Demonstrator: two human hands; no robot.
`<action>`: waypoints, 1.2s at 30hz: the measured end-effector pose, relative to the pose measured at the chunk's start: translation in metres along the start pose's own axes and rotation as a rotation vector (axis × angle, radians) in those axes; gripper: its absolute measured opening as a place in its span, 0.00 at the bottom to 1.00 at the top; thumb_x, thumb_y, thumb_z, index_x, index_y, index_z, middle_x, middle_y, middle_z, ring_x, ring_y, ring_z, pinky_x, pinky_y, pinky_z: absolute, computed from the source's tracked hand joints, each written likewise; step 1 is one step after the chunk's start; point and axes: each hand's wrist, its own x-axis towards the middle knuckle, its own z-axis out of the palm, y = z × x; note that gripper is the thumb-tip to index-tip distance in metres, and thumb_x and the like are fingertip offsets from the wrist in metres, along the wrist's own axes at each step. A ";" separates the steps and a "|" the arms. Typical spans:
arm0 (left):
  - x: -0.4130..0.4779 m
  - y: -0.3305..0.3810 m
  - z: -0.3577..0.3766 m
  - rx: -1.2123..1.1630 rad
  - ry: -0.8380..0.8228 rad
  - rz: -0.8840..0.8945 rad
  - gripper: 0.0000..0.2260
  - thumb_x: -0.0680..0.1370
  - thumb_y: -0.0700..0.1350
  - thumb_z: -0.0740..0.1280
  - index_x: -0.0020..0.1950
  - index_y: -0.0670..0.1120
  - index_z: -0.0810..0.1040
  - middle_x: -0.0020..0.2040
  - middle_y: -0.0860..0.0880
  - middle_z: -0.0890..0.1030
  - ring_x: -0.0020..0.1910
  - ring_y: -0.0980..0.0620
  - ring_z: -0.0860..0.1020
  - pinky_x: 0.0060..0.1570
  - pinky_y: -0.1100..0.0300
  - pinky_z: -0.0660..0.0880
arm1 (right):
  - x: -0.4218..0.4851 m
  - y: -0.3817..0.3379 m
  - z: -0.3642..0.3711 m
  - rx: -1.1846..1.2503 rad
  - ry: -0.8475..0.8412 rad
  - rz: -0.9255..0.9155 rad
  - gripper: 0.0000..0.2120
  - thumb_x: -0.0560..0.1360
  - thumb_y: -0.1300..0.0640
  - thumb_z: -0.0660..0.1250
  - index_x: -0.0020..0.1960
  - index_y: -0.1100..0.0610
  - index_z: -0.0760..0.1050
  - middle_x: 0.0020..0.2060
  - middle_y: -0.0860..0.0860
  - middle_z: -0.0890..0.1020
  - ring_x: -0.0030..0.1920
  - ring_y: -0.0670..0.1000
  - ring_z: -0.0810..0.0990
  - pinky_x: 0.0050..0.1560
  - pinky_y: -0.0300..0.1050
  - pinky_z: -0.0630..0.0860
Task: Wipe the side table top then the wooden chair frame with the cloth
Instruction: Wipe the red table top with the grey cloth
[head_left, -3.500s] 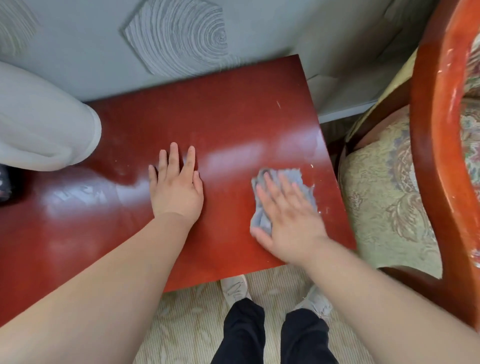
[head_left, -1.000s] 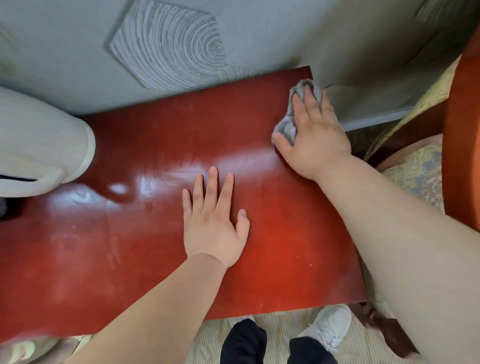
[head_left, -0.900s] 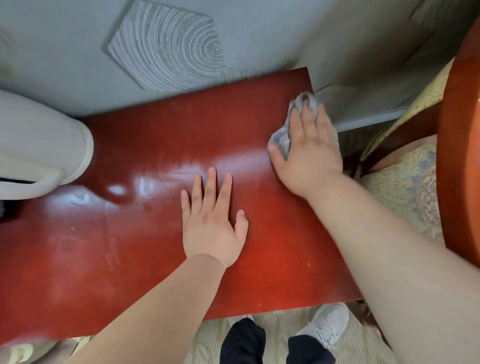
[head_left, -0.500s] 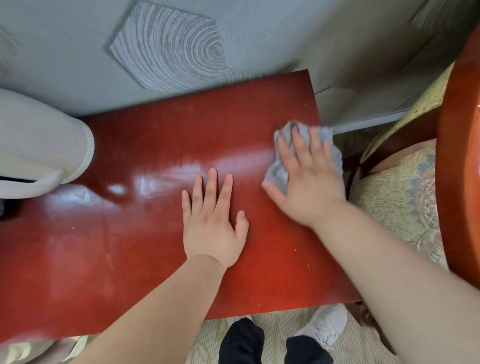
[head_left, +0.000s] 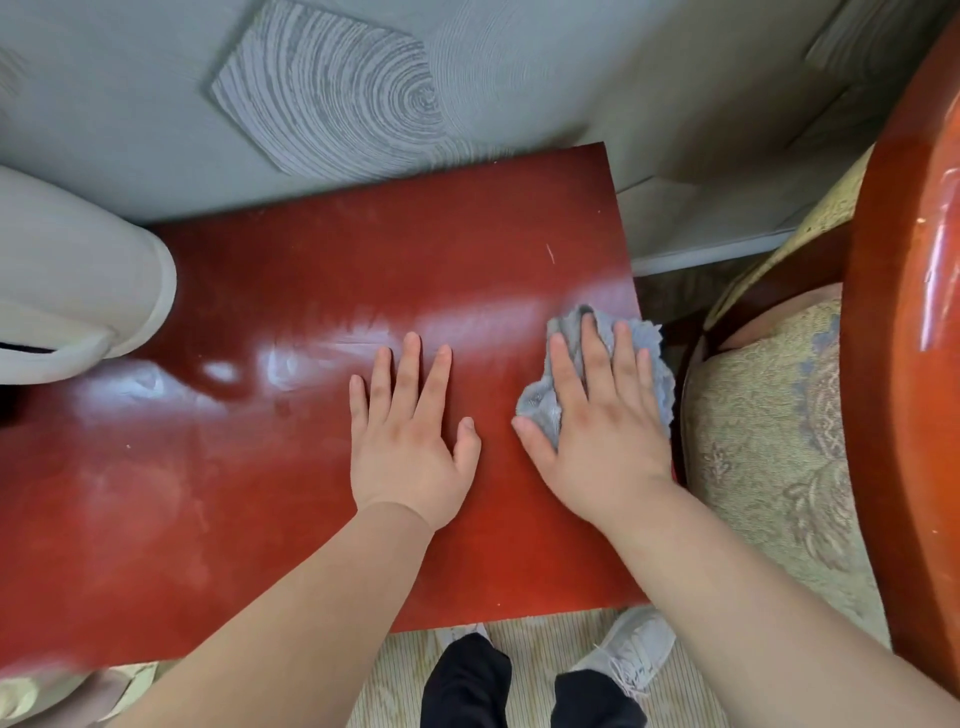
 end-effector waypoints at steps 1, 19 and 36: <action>0.000 0.000 0.000 0.002 0.000 0.002 0.33 0.80 0.59 0.55 0.85 0.54 0.57 0.86 0.47 0.54 0.85 0.42 0.49 0.82 0.38 0.50 | 0.011 0.005 -0.002 -0.012 0.000 -0.031 0.43 0.78 0.29 0.52 0.85 0.51 0.50 0.84 0.57 0.49 0.83 0.63 0.41 0.82 0.62 0.41; 0.000 0.001 -0.002 -0.021 0.003 0.004 0.33 0.79 0.60 0.52 0.85 0.55 0.56 0.87 0.48 0.51 0.85 0.42 0.48 0.82 0.39 0.47 | -0.081 0.010 0.020 0.043 0.002 0.202 0.38 0.81 0.34 0.50 0.84 0.56 0.55 0.83 0.58 0.52 0.82 0.65 0.51 0.81 0.60 0.54; -0.002 -0.002 0.002 -0.017 0.008 0.023 0.33 0.80 0.61 0.51 0.86 0.55 0.52 0.87 0.48 0.48 0.85 0.42 0.46 0.82 0.40 0.44 | -0.155 -0.031 0.054 0.036 0.032 0.016 0.36 0.81 0.36 0.55 0.84 0.54 0.57 0.84 0.54 0.54 0.84 0.59 0.45 0.81 0.63 0.52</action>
